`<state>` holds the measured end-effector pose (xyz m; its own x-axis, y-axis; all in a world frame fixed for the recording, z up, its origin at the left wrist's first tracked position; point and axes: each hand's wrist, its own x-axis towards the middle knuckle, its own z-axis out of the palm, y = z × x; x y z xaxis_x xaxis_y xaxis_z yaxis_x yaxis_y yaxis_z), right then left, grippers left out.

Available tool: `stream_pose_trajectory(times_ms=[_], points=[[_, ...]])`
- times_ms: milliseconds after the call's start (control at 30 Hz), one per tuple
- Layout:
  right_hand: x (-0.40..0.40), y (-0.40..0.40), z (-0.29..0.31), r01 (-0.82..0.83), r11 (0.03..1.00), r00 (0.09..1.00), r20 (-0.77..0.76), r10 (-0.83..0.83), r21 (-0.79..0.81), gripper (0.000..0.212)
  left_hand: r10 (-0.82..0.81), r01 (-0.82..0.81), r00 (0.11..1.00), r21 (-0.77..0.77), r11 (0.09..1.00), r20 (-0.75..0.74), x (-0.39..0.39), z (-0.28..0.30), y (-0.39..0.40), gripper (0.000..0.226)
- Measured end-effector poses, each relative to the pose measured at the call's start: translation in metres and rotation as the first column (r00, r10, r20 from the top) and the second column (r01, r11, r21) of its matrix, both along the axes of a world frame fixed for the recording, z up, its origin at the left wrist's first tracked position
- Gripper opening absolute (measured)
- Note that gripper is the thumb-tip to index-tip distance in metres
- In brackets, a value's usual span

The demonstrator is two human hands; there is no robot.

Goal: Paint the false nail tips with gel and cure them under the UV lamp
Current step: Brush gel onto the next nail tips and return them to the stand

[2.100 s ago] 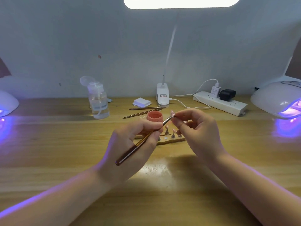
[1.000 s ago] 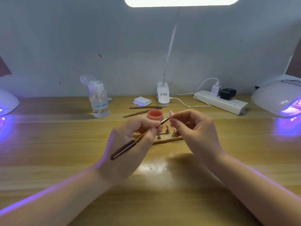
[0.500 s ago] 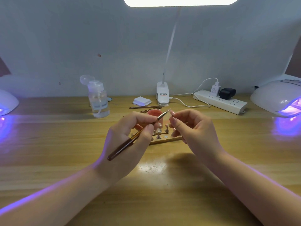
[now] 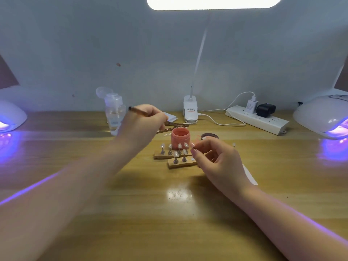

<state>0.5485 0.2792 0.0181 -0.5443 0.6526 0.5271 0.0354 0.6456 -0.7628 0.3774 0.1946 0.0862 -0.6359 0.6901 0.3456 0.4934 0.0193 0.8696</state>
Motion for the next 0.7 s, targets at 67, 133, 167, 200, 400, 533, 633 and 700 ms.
stream_pose_trajectory(times_ms=[67, 133, 167, 200, 400, 533, 633, 700], points=[[0.000, 0.001, -0.001, 0.016, 0.999, 1.000, 0.000, -0.016, 0.037, 0.003, -0.001, -0.004, 0.999, -0.129, 0.992, -0.039, -0.010, 0.010, 0.017, 0.014], [0.001, 0.002, -0.002, 0.035, 0.997, 0.999, -0.017, -0.034, 0.063, 0.004, -0.057, 0.047, 0.998, -0.223, 0.974, -0.038, -0.014, 0.022, 0.033, 0.011], [0.001, 0.002, -0.002, 0.040, 0.997, 0.999, -0.022, -0.039, 0.066, 0.005, -0.087, 0.074, 0.996, -0.280, 0.957, -0.036, -0.014, 0.027, 0.040, 0.010], [0.001, 0.002, -0.002, 0.042, 0.997, 0.999, -0.022, -0.041, 0.068, 0.005, -0.110, 0.085, 0.993, -0.348, 0.934, -0.052, -0.014, 0.031, 0.046, 0.008], [-0.001, 0.003, -0.005, 0.053, 0.994, 0.999, -0.013, -0.052, 0.097, 0.004, -0.170, 0.018, 0.961, -0.566, 0.824, -0.217, -0.009, 0.030, 0.069, 0.007], [-0.001, 0.004, -0.005, 0.042, 0.994, 0.999, -0.008, -0.042, 0.100, 0.003, -0.150, 0.011, 0.970, -0.585, 0.811, -0.190, -0.011, 0.023, 0.069, 0.009], [-0.002, 0.003, -0.006, 0.048, 0.993, 0.999, -0.003, -0.048, 0.108, 0.003, -0.062, 0.026, 0.996, -0.459, 0.888, -0.065, -0.021, 0.026, 0.064, 0.007], [-0.002, 0.002, -0.007, 0.049, 0.993, 0.999, 0.002, -0.050, 0.108, 0.002, -0.003, 0.025, 0.998, -0.387, 0.922, 0.056, -0.031, 0.028, 0.058, 0.008]])
